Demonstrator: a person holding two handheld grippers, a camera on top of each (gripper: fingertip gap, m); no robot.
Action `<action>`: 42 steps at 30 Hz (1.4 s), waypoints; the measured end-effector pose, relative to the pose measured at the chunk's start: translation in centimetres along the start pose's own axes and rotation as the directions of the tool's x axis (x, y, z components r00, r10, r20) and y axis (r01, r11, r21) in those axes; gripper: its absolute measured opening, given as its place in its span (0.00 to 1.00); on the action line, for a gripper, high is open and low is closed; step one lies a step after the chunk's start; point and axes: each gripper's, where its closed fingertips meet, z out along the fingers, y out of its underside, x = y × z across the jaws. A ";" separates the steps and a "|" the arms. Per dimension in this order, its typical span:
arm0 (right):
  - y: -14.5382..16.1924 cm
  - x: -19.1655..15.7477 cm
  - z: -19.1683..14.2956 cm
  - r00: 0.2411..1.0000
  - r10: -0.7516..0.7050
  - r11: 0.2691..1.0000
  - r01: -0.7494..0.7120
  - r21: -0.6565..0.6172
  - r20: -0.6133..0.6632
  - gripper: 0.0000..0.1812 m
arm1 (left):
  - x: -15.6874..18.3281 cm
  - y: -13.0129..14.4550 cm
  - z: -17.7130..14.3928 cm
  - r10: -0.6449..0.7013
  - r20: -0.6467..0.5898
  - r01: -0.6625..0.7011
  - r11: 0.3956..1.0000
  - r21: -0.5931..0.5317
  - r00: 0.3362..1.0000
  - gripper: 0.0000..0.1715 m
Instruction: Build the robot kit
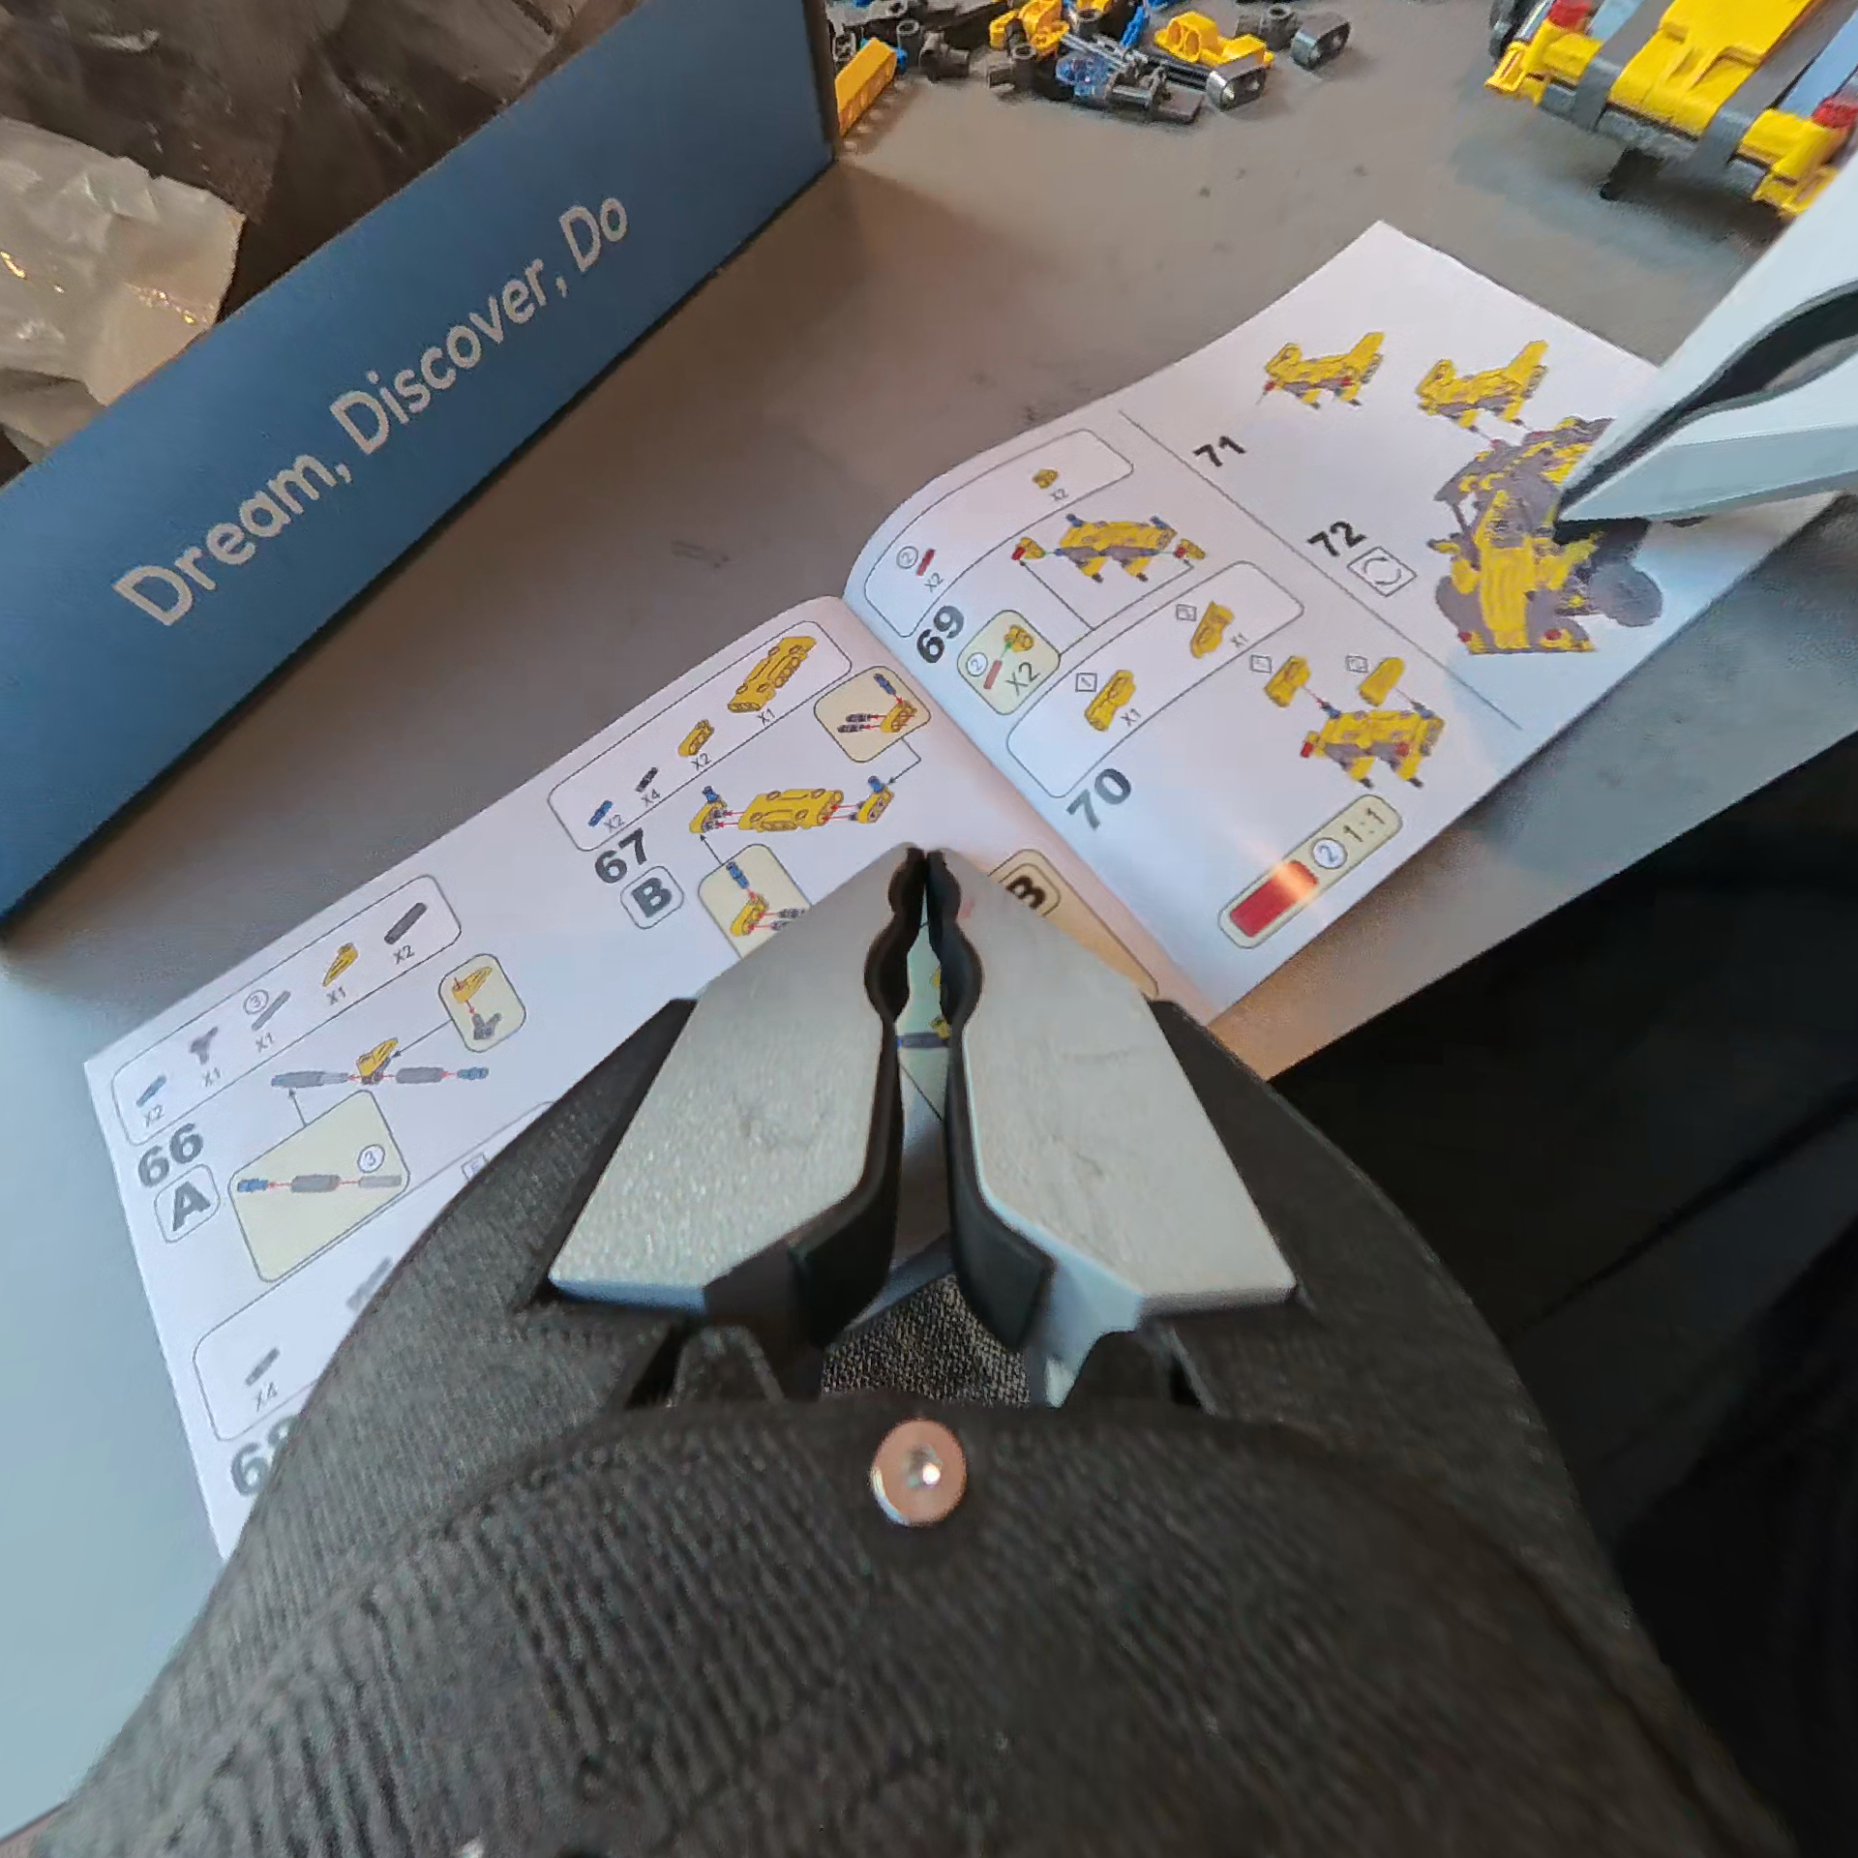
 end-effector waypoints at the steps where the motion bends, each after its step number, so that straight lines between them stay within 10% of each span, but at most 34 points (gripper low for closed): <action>1: 0.0 -0.3 -0.2 1.000 0.008 1.000 -0.008 -0.013 0.021 0.00 | 0.0 0.0 0.0 -0.001 0.009 0.001 1.000 0.003 1.000 0.00; 13: -12.8 -3.9 3.2 0.972 -0.105 0.989 0.080 0.126 0.208 0.00 | 1.3 -1.2 1.0 -0.039 0.004 0.039 0.998 0.046 0.999 0.00; 24: -10.4 -2.1 5.9 0.987 -0.097 0.977 0.070 0.202 0.128 0.00 | -1.1 -0.7 0.6 -0.045 0.085 0.041 0.998 0.043 0.995 0.00; 30: -11.1 -2.3 -1.8 0.993 -0.082 0.909 0.041 0.414 0.081 0.00 | 1.3 -2.6 -1.4 -0.022 0.033 0.018 0.992 0.127 0.999 0.00; 36: -4.4 -0.3 -8.1 0.997 0.051 0.876 -0.076 0.477 0.065 0.05 | 11.1 -6.8 -3.3 0.035 -0.187 0.021 0.957 0.290 0.982 0.26; 42: 1.5 1.5 -11.0 0.988 0.143 0.854 -0.151 0.498 0.054 0.25 | 22.2 -5.2 -2.0 0.207 -0.402 -0.070 0.941 0.330 0.892 0.35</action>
